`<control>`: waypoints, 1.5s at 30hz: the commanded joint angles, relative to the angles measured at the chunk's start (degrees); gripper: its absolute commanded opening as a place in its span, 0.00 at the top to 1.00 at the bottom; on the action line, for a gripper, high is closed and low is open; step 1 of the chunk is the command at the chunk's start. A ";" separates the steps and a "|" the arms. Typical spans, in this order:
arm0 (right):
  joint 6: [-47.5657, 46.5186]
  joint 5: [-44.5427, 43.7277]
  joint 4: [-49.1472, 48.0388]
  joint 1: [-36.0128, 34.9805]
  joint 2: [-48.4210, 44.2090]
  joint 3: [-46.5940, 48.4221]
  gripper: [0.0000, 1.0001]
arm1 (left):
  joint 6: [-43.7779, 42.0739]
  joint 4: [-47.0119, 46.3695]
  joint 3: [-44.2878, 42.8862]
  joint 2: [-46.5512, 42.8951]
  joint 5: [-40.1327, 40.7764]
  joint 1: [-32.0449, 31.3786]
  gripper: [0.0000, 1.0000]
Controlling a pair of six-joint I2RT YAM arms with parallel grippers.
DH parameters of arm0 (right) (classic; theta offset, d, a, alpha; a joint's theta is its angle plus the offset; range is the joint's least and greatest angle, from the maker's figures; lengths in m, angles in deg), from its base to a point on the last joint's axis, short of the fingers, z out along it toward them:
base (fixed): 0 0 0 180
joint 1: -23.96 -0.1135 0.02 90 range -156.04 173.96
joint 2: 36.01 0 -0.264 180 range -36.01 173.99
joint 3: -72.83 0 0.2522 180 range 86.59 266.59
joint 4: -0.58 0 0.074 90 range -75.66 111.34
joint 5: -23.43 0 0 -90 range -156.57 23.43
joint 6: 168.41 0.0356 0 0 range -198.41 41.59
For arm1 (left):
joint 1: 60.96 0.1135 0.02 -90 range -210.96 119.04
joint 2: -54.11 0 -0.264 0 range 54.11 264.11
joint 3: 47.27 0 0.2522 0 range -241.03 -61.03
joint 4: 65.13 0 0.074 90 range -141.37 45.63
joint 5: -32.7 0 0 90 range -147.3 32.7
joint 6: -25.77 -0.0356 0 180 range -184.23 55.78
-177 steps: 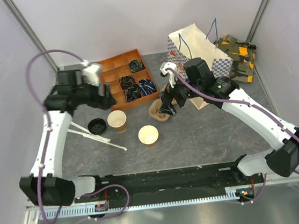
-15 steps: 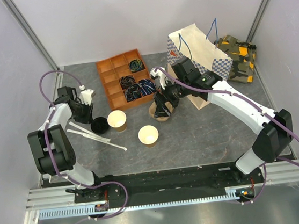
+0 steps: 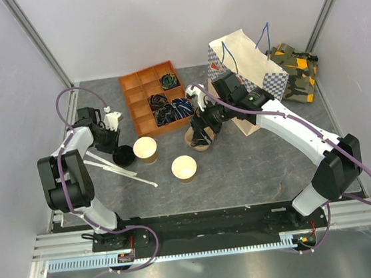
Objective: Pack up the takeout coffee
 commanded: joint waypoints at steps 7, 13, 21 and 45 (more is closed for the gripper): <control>-0.36 0.99 -0.24 0.13 0.66 0.87 0.02 | 1.86 -2.42 -1.08 0.92 1.73 -0.32 0.86; -0.28 1.51 0.11 0.22 0.57 0.78 0.02 | 2.04 -1.72 -1.00 -1.54 2.43 -0.32 0.80; -0.19 1.96 0.20 0.13 0.92 1.13 0.02 | 2.30 -1.45 -1.00 -0.41 2.43 -0.32 0.76; 0.95 3.10 -2.35 -1.09 6.19 7.19 0.02 | 3.18 6.72 -4.07 -9.28 -1.61 0.12 0.98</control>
